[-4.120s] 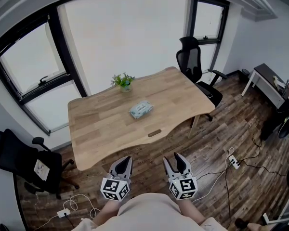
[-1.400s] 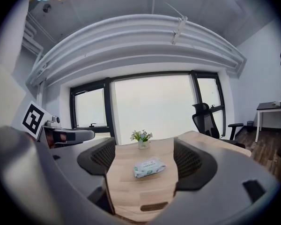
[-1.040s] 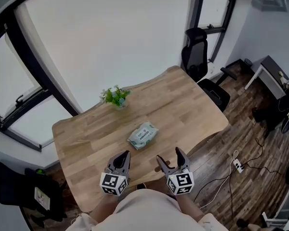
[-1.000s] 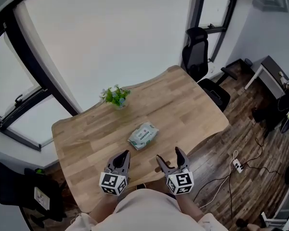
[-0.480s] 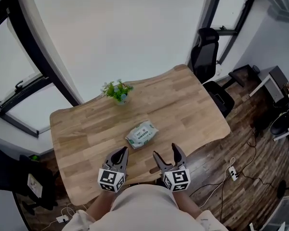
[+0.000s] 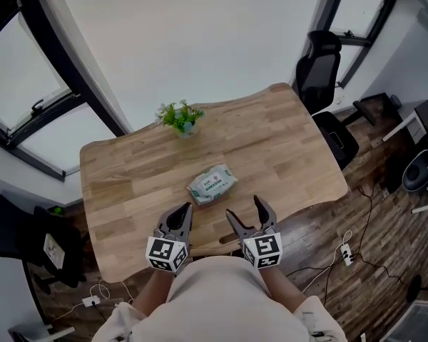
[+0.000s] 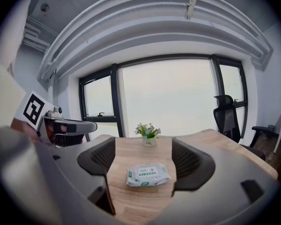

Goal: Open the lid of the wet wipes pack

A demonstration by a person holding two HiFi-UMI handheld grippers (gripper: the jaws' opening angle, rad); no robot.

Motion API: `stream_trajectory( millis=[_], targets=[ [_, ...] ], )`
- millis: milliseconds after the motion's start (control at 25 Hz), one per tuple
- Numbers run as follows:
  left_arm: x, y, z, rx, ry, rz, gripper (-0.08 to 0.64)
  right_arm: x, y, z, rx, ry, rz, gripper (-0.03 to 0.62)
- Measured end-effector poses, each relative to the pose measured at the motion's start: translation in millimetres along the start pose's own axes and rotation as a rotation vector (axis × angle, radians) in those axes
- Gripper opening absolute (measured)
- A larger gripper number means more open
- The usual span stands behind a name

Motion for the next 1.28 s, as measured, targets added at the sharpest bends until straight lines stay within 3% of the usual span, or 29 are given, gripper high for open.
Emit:
stream_trajectory(
  millis=[360,1000,1280],
  targets=[
    [21,8,-7,0.025,0.0,-0.063,0.021,5,11,-2,-0.02,-0.087,-0.045,0.374],
    [77,35,-33,0.045,0.044,-0.191,0.021,59,57,9,-0.05,-0.172,-0.21,0.371],
    [101,48,-43,0.041,0.052,-0.235,0.021,85,78,16,-0.082,-0.279,-0.293,0.37]
  ],
)
Point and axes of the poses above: the fingertips, and each gripper's own axes: y forward along the fingers, z to its right, x out of its underside, the point moved 4 cm from there along -y, backward along the fingers, and after that the axes turned 8 degrees about z, right-handed, at the moved point
